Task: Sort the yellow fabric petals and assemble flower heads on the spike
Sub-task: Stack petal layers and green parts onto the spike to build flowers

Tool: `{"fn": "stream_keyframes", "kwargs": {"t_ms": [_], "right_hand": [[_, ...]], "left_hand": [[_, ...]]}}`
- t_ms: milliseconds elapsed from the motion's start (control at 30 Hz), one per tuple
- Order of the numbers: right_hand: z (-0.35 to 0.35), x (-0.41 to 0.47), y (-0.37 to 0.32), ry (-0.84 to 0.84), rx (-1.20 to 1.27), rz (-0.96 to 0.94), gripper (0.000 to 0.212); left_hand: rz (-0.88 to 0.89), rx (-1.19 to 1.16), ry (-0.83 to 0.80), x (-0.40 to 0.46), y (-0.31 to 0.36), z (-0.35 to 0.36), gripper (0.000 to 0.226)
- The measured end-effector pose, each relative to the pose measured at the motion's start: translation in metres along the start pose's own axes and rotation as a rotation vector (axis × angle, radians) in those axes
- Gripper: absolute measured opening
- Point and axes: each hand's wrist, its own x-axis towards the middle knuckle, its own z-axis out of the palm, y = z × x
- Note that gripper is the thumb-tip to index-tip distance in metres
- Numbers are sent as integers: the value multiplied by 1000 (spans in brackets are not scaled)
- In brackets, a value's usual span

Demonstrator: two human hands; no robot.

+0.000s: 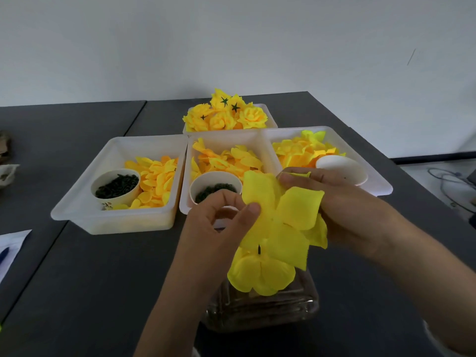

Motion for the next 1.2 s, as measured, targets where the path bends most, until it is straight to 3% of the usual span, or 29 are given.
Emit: {"fn": "stream_keyframes", "kwargs": {"t_ms": [267, 533, 633, 867, 1200], "right_hand": [[7, -10, 9, 17, -69, 34, 16], [7, -27, 15, -205, -112, 95, 19], [9, -28, 17, -147, -204, 90, 36], [21, -27, 17, 40, -327, -26, 27], [24, -34, 17, 97, -289, -175, 35]], "left_hand": [[-7, -74, -5, -4, 2, 4, 25], [16, -208, 156, -6, 7, -4, 18], [46, -140, 167, -10, 8, -5, 20], [89, -177, 209, -19, 9, -7, 23], [39, -294, 345, -27, 11, -7, 23]]}}
